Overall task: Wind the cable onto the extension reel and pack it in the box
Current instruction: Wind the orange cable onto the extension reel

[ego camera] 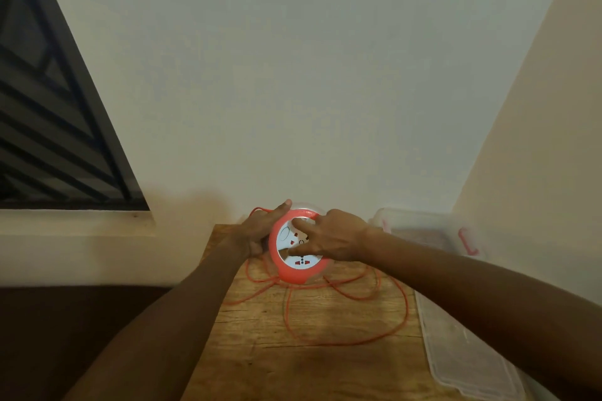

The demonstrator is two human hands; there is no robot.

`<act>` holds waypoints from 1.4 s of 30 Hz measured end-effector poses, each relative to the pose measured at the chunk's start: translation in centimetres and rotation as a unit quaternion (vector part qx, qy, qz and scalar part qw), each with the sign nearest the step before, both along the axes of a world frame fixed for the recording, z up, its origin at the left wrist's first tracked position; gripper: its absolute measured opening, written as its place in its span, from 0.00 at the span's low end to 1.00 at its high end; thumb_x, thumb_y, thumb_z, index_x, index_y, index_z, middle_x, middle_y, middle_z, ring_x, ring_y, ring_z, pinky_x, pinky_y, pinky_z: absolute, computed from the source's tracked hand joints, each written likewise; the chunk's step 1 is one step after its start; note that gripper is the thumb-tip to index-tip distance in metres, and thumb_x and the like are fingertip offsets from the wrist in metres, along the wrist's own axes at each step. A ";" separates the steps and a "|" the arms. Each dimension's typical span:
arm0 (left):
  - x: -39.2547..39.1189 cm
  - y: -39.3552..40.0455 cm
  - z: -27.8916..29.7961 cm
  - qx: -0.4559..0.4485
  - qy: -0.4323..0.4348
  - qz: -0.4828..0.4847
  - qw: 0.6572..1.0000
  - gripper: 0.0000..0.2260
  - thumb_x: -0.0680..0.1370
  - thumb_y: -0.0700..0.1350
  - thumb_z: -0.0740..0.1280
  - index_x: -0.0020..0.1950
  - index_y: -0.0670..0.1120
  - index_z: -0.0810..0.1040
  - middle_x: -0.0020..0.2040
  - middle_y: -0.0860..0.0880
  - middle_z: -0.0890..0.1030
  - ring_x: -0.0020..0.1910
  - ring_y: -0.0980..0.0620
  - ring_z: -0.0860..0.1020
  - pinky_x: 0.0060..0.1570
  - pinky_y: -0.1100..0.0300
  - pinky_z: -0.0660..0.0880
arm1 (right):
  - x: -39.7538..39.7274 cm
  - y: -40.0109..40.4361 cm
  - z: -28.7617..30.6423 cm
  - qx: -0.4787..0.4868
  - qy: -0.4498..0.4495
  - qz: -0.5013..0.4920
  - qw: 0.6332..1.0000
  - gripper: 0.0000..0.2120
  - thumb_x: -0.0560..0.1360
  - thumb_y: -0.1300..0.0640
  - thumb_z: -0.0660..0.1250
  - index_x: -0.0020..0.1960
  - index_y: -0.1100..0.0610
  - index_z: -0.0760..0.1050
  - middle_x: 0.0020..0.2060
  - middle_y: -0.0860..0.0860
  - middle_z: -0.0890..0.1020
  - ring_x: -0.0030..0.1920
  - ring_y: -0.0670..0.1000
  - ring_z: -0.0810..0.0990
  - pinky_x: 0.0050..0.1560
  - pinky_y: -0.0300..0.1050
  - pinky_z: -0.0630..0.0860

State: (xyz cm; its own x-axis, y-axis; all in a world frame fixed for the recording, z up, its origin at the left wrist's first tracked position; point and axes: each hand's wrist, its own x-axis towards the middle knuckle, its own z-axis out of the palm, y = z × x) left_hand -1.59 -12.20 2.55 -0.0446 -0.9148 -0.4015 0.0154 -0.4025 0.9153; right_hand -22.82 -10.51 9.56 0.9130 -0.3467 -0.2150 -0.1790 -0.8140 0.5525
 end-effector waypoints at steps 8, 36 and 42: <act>0.1 0.1 0.7 -0.002 0.030 0.008 1.000 0.26 0.79 0.60 0.69 0.58 0.36 0.84 0.46 0.40 0.86 0.40 0.43 0.84 0.46 0.48 0.84 | 2.9 0.9 -0.5 -0.047 0.030 -0.024 0.998 0.30 0.79 0.54 0.66 0.77 0.41 0.58 0.63 0.62 0.75 0.54 0.58 0.80 0.34 0.50 0.74; -3.1 -0.5 -0.2 -0.142 0.089 0.088 0.982 0.27 0.76 0.61 0.72 0.59 0.38 0.84 0.58 0.33 0.85 0.61 0.29 0.81 0.65 0.31 0.76 | 3.4 1.9 -5.9 0.370 -0.601 -0.456 0.542 0.46 0.69 0.48 0.68 0.79 0.51 0.48 0.62 0.52 0.79 0.54 0.54 0.81 0.48 0.51 0.80; -0.8 -1.2 1.7 -0.114 0.076 0.025 0.990 0.27 0.75 0.64 0.70 0.61 0.42 0.85 0.57 0.37 0.87 0.51 0.38 0.87 0.49 0.45 0.85 | 0.2 1.2 -3.4 0.040 -0.321 -0.194 0.926 0.29 0.73 0.58 0.69 0.71 0.50 0.64 0.55 0.58 0.81 0.37 0.58 0.82 0.29 0.47 0.77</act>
State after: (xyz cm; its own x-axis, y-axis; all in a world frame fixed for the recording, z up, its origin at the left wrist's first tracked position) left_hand -2.40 -13.39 4.26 -0.0406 -0.9835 -0.1763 0.1745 -0.1807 0.9679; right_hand -22.66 -9.31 6.21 0.6716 -0.6817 0.2904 -0.7373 -0.6535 0.1709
